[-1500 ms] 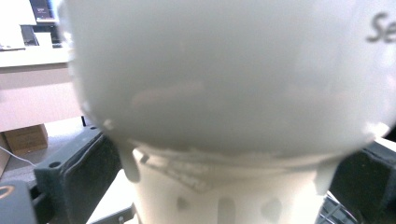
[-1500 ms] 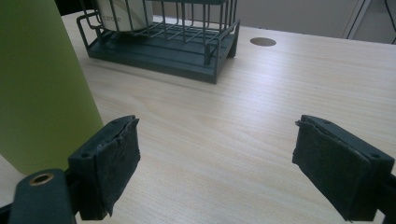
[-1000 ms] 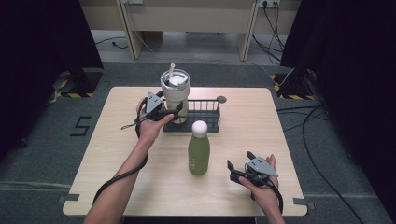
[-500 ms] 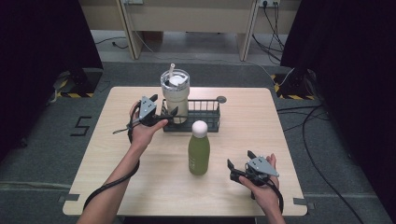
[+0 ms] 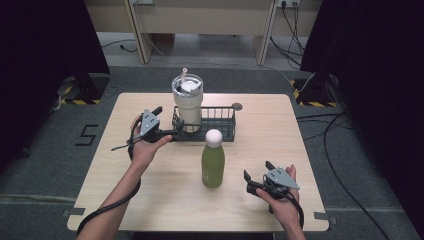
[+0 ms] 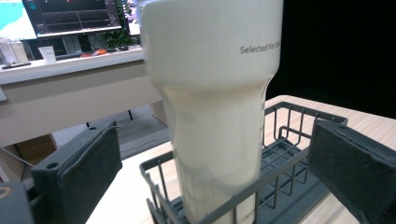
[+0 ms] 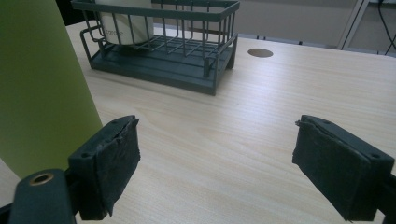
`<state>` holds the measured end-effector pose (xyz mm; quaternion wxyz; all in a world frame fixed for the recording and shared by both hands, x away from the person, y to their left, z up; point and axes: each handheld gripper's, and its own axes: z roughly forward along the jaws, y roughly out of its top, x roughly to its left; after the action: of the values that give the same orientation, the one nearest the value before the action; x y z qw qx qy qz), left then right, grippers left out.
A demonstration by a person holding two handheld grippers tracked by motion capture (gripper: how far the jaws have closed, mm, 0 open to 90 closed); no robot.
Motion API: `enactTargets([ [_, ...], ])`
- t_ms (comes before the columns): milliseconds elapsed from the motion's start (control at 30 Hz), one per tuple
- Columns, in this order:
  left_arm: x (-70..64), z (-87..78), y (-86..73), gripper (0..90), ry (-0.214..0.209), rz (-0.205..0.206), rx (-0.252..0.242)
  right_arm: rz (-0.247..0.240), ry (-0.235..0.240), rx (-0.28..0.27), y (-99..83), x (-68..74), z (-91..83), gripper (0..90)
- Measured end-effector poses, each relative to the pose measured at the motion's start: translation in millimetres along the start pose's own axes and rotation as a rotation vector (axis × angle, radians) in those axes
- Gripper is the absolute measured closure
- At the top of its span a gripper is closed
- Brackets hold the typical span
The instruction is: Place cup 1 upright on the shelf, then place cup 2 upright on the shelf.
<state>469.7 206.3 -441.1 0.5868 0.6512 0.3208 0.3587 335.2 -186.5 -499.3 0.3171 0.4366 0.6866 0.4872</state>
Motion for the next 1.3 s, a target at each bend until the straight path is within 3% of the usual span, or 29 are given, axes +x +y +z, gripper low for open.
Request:
enactTargets([
  [200,4.3,-12.0,-0.9,2.1,0.008,-0.007,-0.008,-0.002,-0.005,-0.005,1.0,0.1,-1.1,14.3],
  [833,5.4,-27.5,-8.0,2.3,0.019,-0.029,-0.015,-0.013,0.009,-0.015,5.2,0.2,-2.2,14.3],
  [1067,5.9,-42.1,-12.9,2.4,0.024,-0.038,-0.016,-0.024,0.013,-0.027,8.9,7.1,-7.7,14.3],
  [1300,6.0,-53.5,-17.4,2.4,0.026,-0.038,-0.010,-0.041,0.052,-0.054,17.5,19.7,-9.2,14.0],
])
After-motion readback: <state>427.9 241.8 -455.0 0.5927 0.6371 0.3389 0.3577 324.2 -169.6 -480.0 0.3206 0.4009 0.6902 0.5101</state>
